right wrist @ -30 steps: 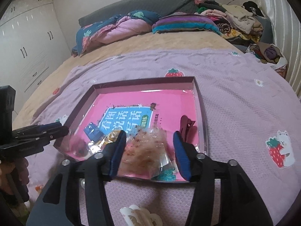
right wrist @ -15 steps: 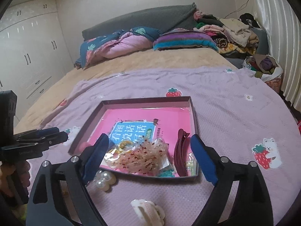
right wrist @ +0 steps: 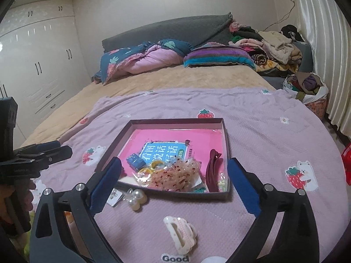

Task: Organize jewelry
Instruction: 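Withdraw both open tools from the tray toward the remaining items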

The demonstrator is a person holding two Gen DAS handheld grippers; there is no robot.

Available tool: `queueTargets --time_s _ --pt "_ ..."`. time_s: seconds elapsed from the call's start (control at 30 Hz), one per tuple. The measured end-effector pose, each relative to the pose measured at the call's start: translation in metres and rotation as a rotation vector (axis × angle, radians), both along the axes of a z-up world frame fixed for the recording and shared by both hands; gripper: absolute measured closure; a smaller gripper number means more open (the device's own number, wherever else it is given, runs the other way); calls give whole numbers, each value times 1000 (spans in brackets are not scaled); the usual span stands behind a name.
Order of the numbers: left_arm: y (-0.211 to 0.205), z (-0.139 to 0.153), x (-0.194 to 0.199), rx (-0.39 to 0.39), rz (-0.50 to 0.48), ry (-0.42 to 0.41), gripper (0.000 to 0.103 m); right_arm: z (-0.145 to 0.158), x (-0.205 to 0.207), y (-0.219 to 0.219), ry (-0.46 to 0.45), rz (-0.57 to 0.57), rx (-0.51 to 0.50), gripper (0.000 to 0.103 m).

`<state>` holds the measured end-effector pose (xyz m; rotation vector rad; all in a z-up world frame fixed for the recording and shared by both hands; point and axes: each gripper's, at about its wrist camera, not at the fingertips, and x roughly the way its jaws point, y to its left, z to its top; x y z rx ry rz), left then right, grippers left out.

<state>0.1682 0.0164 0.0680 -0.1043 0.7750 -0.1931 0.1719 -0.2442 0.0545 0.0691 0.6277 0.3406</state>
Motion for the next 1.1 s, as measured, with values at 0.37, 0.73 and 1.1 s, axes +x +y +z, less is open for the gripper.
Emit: queueTargets --time_s 0.37,0.73,1.1 --pt "8 -6 -29 4 20 7 9 -2 -23 2 -8 15 -24 6" --pt "12 -16 -54 22 30 9 9 -13 -45 8 11 47 -44 6" --pt "14 -32 -75 59 19 35 9 -25 -64 6 45 57 -65 6"
